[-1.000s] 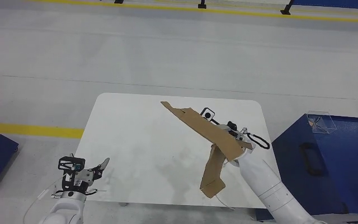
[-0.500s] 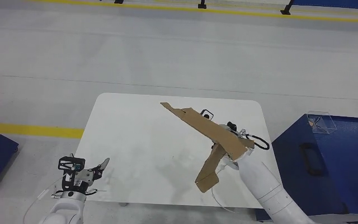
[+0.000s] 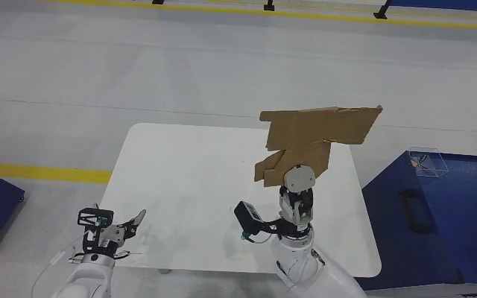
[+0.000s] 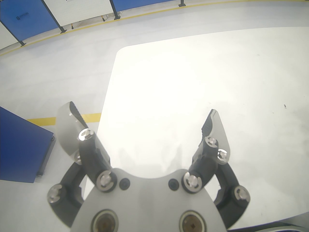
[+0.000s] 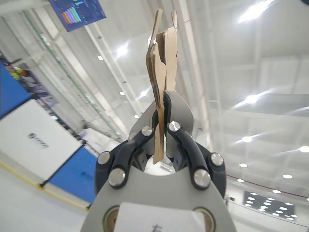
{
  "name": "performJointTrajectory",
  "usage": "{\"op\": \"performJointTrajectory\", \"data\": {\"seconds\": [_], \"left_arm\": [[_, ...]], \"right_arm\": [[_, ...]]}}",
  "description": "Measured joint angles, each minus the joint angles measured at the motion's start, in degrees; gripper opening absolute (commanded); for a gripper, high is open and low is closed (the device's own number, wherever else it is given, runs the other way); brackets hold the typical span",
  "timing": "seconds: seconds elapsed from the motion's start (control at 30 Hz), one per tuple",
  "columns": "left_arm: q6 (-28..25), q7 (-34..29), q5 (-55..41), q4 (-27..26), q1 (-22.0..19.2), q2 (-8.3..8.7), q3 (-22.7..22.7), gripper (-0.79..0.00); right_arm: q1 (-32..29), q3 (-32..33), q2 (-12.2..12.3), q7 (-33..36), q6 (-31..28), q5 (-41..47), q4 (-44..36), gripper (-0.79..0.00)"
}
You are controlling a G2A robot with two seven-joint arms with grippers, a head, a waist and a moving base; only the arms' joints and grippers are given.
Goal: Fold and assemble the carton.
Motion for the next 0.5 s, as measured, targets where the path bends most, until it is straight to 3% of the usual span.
{"op": "performJointTrajectory", "data": {"seconds": [0.1, 0.5], "left_arm": [[0.0, 0.0, 0.0, 0.0, 0.0, 0.0, 0.0, 0.0], [0.0, 0.0, 0.0, 0.0, 0.0, 0.0, 0.0, 0.0]], "right_arm": [[-1.0, 1.0, 0.5, -6.4, -1.6, 4.7, -1.1, -0.785], [-2.0, 3.3, 0.1, -6.1, -4.6, 4.5, -1.4, -0.785]]}}
